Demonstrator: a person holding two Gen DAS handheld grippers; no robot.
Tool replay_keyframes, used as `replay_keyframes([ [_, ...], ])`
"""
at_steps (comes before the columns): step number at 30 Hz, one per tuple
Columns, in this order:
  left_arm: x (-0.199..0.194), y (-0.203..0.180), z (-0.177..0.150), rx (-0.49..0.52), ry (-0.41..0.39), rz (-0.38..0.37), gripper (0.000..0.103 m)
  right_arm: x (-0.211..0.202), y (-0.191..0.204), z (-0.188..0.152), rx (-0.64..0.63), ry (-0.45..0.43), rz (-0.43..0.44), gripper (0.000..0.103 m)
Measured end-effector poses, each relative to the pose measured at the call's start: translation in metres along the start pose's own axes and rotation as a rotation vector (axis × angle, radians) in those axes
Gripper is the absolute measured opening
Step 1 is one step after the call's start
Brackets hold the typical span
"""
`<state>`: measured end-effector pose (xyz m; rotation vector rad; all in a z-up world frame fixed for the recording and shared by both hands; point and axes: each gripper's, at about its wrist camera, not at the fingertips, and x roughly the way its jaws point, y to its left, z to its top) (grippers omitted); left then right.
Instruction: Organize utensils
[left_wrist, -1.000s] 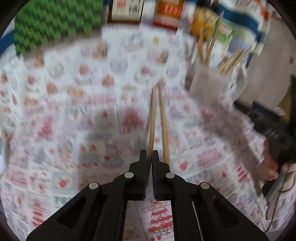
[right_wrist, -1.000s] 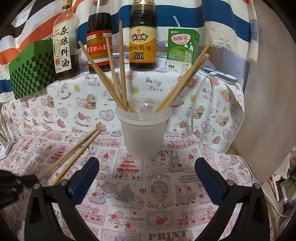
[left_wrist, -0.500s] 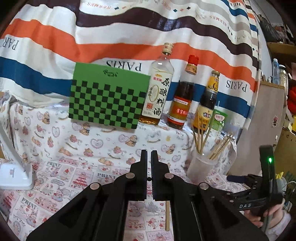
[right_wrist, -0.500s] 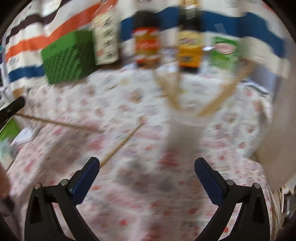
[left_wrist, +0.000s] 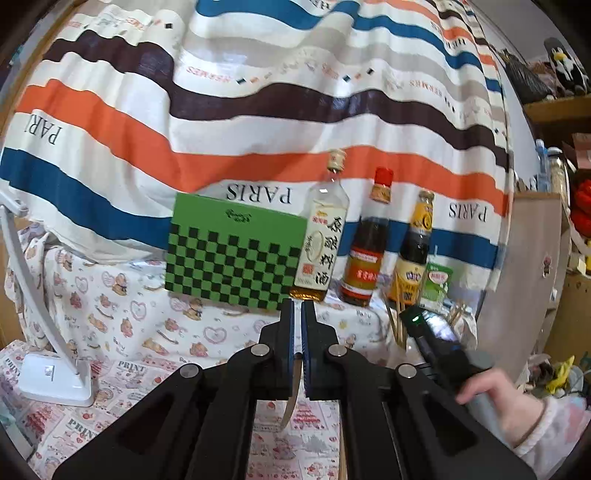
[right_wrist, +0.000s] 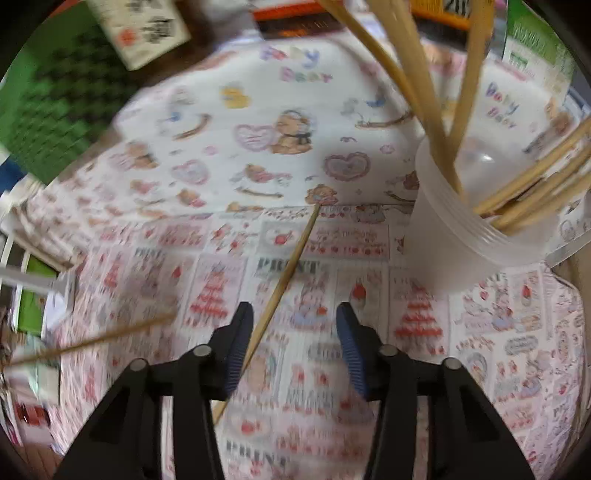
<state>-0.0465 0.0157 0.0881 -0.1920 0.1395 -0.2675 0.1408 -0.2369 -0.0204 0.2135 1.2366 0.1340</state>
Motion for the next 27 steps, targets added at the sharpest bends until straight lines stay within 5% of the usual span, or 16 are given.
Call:
replay_keyframes([
  [2,-0.001,0.003,0.002,-0.004,-0.001,0.006,0.002,0.012,-0.002,0.010,0.037,0.023,-0.014,0.030],
  [9,-0.001,0.007,0.003,-0.013,-0.007,0.026,0.002,0.034,0.004,0.032,0.053,0.031,-0.104,0.024],
  [15,0.000,0.007,0.003,-0.003,-0.009,0.048,0.003,0.045,0.018,0.038,0.020,0.035,-0.092,0.023],
  [22,0.020,-0.002,-0.008,0.037,0.099,0.043,0.003,0.046,0.049,0.027,-0.173,-0.013,-0.233,0.009],
  [25,0.017,-0.006,-0.010,0.042,0.078,0.032,0.002,0.035,0.048,0.023,-0.126,0.000,-0.121,0.006],
  [27,0.007,-0.007,-0.007,0.047,0.032,0.020,0.002,0.013,0.050,0.019,-0.147,-0.086,-0.095,0.005],
])
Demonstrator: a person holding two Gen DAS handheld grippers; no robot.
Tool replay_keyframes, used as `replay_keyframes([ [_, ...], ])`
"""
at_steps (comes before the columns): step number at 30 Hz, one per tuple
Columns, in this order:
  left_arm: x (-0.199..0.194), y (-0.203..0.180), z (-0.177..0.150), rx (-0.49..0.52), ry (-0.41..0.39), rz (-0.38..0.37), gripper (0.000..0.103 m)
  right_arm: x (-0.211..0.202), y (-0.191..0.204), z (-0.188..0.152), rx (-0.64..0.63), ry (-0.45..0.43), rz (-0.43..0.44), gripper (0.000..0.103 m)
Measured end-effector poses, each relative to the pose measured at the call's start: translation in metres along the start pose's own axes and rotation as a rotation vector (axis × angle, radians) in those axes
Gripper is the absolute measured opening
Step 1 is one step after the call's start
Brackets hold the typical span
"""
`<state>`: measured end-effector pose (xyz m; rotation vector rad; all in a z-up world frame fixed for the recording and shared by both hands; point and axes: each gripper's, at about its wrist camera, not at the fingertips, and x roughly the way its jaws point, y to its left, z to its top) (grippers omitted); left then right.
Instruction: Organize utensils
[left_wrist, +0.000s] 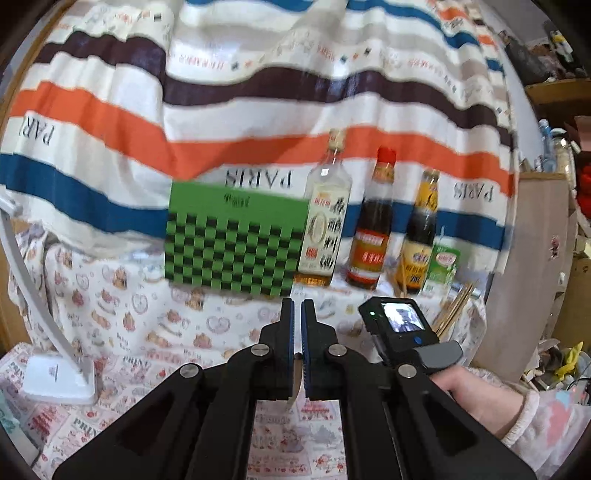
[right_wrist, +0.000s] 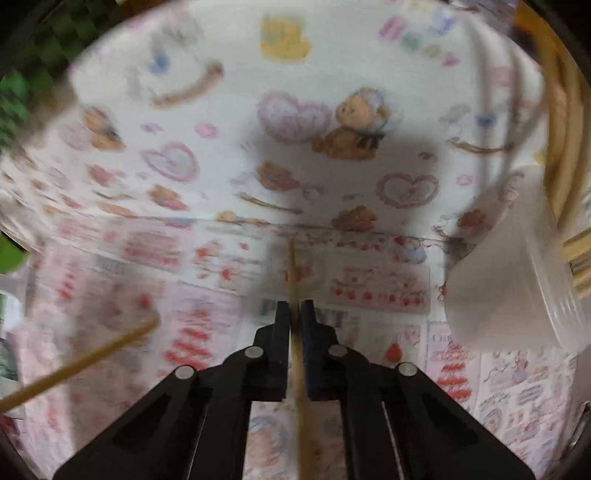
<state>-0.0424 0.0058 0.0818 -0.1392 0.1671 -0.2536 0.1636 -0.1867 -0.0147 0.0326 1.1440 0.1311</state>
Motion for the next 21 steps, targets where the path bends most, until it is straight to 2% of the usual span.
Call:
replay_keyframes([
  [3,-0.015,0.001,0.006,-0.009,-0.056,-0.023,0.002,-0.057,0.000,-0.004,-0.032,-0.192,0.032,0.005],
  [5,-0.020,0.003,0.011,-0.017,-0.070,-0.031,0.002,-0.101,-0.005,-0.012,-0.027,-0.319,0.112,0.005],
  [7,-0.021,0.002,0.015,-0.014,-0.067,-0.044,0.002,-0.134,-0.010,-0.015,-0.011,-0.425,0.150,0.005],
  [11,-0.013,-0.009,0.032,-0.020,0.023,-0.106,0.002,-0.191,-0.030,-0.031,-0.007,-0.619,0.155,0.005],
  [14,-0.016,-0.040,0.046,0.102,-0.005,-0.056,0.002,-0.219,-0.049,-0.040,0.014,-0.704,0.159,0.005],
  [18,-0.010,-0.084,0.063,0.234,-0.017,-0.025,0.002,-0.228,-0.060,-0.045,0.031,-0.753,0.130,0.005],
  [19,-0.006,-0.095,0.067,0.258,-0.005,-0.028,0.002,-0.232,-0.067,-0.046,0.036,-0.761,0.136,0.005],
  [21,0.012,-0.115,0.076,0.282,0.073,-0.038,0.003,-0.238,-0.079,-0.050,0.048,-0.785,0.152,0.005],
])
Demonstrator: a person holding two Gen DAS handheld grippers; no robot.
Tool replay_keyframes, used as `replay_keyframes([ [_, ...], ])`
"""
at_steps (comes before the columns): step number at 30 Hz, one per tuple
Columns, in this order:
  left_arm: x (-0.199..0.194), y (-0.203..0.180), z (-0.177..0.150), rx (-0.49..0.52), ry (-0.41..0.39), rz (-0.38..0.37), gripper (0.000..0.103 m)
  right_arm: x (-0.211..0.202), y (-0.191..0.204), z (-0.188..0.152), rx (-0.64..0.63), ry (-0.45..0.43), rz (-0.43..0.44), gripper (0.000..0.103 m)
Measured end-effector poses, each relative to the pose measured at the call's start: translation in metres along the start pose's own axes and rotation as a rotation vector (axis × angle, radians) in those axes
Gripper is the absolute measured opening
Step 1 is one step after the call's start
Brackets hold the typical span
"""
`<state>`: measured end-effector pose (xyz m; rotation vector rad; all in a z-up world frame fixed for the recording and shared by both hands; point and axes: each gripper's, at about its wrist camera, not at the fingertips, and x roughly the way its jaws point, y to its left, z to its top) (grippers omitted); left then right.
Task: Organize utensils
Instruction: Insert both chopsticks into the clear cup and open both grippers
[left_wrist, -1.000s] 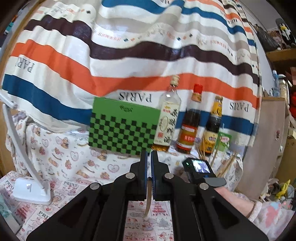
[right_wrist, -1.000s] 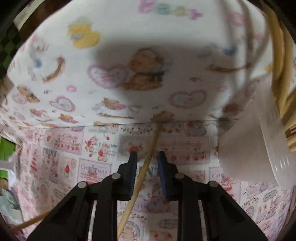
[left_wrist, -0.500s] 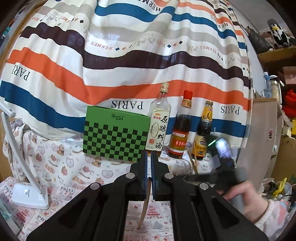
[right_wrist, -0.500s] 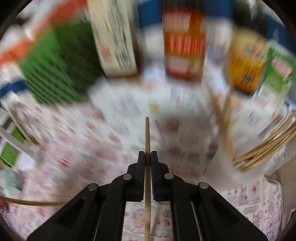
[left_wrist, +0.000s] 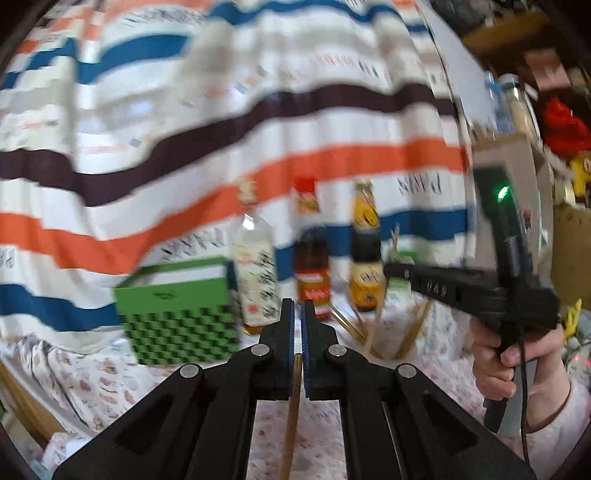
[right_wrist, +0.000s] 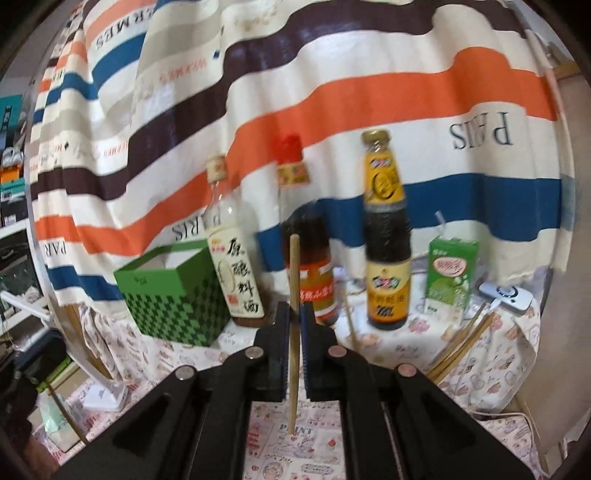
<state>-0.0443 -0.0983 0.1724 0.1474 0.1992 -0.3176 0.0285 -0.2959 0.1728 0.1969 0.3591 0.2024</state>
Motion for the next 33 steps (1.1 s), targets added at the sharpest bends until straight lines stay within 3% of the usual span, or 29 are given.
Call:
replay_keyframes([
  [2,0.011,-0.009,0.010,0.005,0.013,-0.010,0.003,-0.010,-0.011,0.004,-0.004,-0.057,0.028,0.005],
  [5,0.032,-0.025,0.022,0.040,0.015,-0.009,0.003,-0.017,-0.021,0.009,-0.015,-0.102,-0.011,0.005],
  [8,0.054,-0.034,0.034,-0.002,0.049,-0.059,0.002,-0.019,-0.044,0.013,0.037,-0.112,-0.019,0.005],
  [11,0.077,-0.042,0.047,-0.057,0.062,-0.106,0.002,-0.019,-0.064,0.014,0.047,-0.152,-0.084,0.005],
  [15,0.097,-0.051,0.064,-0.115,0.047,-0.168,0.002,-0.013,-0.087,0.014,0.109,-0.142,-0.117,0.005],
  [21,0.108,-0.079,0.085,-0.098,-0.033,-0.180,0.002,-0.010,-0.102,0.012,0.172,-0.141,-0.110,0.005],
  [24,0.123,-0.087,0.089,-0.122,0.016,-0.201,0.002,-0.005,-0.109,0.011,0.185,-0.118,-0.125,0.005],
  [27,0.133,-0.097,0.088,-0.069,0.000,-0.147,0.002,0.010,-0.114,0.009,0.156,-0.035,-0.096,0.005],
  [33,0.154,-0.093,0.096,-0.143,-0.002,-0.187,0.002,0.023,-0.123,0.003,0.177,0.018,-0.115,0.005],
])
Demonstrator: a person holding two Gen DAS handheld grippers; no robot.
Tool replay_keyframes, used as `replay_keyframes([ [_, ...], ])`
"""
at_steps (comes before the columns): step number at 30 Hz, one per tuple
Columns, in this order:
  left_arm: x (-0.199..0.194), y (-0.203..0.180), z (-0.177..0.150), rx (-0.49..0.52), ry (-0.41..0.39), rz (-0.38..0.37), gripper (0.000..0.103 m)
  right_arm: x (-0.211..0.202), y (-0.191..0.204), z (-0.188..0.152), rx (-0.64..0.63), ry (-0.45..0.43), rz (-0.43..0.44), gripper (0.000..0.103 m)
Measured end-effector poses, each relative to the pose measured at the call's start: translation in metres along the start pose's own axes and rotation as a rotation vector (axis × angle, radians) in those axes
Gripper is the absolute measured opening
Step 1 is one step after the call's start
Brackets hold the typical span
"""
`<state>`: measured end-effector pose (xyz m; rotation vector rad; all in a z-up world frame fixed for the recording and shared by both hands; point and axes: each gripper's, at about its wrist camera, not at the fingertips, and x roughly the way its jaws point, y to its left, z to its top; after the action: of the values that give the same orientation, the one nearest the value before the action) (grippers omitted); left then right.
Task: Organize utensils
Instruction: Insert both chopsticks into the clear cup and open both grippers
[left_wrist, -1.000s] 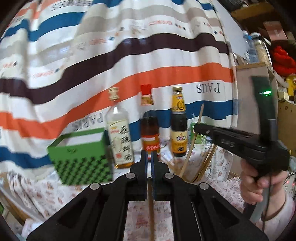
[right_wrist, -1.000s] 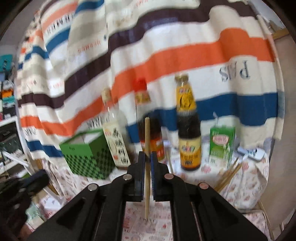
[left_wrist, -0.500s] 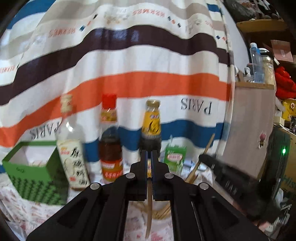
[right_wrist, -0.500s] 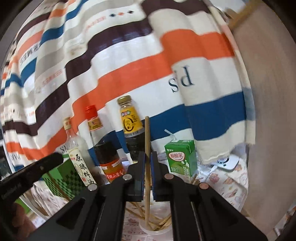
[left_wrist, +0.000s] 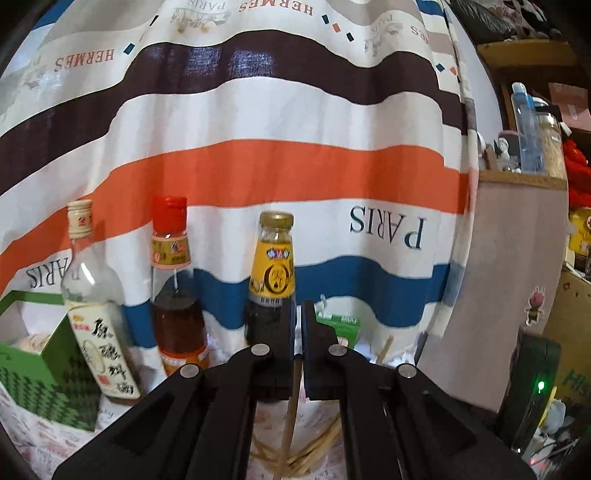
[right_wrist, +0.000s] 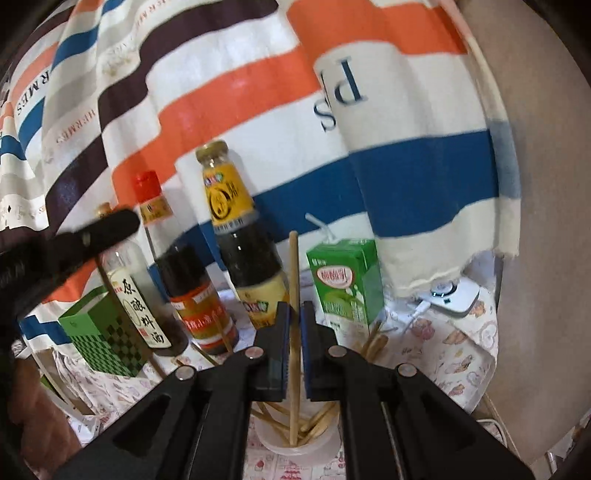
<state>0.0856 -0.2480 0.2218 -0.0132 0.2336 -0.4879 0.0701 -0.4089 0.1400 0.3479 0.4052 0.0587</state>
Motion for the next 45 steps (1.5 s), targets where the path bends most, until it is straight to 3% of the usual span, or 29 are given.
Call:
replay_keyframes([
  [4,0.014,0.008,0.006,-0.056,-0.005,-0.010,0.002,0.004,-0.007,0.000,0.021,0.038,-0.003,0.005],
  [8,0.027,0.001,0.004,-0.006,-0.012,0.047,0.002,0.012,-0.010,-0.002,0.022,0.072,-0.010,0.006],
  [18,0.029,0.003,0.009,-0.018,-0.038,0.025,0.002,0.029,-0.015,-0.007,0.032,0.161,-0.050,0.006],
  [22,0.031,0.002,-0.005,-0.006,-0.047,0.024,0.002,0.038,-0.018,-0.011,0.053,0.212,-0.058,0.006],
  [34,0.056,0.023,-0.075,0.041,0.139,0.067,0.003,0.042,-0.018,-0.013,0.059,0.258,-0.061,0.007],
  [38,0.057,0.027,-0.083,0.060,0.154,0.063,0.004,0.038,-0.012,-0.012,0.030,0.254,-0.075,0.008],
  [40,0.053,0.030,-0.077,0.053,0.158,0.049,0.014,0.035,-0.010,-0.010,0.020,0.243,-0.083,0.010],
  [44,0.035,0.037,-0.064,0.085,0.117,0.102,0.031,0.027,-0.007,-0.007,0.018,0.205,-0.072,0.022],
  [45,0.029,0.038,-0.061,0.101,0.100,0.122,0.043,0.024,-0.006,-0.006,0.012,0.196,-0.067,0.024],
])
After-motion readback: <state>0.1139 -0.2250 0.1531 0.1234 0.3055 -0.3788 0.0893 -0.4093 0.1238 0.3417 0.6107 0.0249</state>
